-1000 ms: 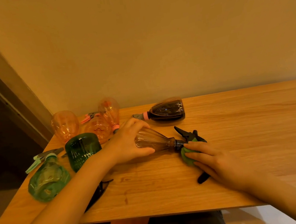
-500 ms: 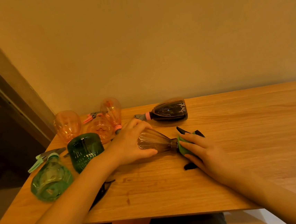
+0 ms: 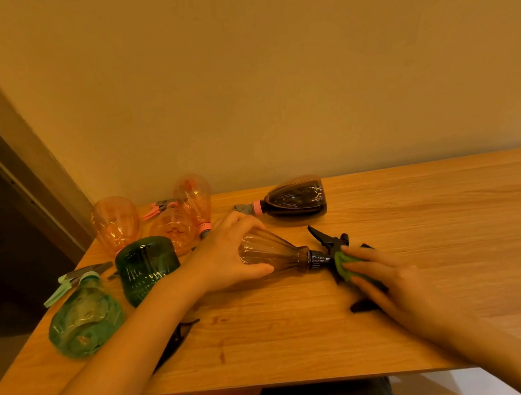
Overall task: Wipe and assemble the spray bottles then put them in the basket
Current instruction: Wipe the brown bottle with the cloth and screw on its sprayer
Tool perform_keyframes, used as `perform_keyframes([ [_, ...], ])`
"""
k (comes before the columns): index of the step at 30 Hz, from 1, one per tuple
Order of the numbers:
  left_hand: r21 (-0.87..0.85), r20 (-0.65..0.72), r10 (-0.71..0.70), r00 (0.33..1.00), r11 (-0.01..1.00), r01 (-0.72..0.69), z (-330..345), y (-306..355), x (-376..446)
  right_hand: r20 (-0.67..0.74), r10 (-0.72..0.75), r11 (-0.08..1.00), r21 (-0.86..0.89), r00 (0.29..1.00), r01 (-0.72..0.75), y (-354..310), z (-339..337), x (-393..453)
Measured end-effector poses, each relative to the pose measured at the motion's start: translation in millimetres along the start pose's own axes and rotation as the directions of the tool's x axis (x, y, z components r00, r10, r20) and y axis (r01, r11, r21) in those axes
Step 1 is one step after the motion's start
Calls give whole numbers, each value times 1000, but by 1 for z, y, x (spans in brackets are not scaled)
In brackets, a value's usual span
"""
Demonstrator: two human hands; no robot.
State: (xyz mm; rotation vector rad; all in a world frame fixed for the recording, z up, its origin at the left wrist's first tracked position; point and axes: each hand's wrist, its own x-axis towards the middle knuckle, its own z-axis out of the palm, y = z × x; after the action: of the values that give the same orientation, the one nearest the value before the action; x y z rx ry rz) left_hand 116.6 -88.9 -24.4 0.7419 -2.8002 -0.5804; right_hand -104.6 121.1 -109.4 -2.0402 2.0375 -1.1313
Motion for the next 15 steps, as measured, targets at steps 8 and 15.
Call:
perform_keyframes([
  [8, 14, 11, -16, 1000, 1000, 16, -1, 0, 0, 54, 57, 998, -35, 997, -55, 8, -1, 26],
  [15, 8, 9, -19, 1000, 1000, 19, -1, 1, -1, 143, -149, 986, -58, 978, 159, 14, -11, 3],
])
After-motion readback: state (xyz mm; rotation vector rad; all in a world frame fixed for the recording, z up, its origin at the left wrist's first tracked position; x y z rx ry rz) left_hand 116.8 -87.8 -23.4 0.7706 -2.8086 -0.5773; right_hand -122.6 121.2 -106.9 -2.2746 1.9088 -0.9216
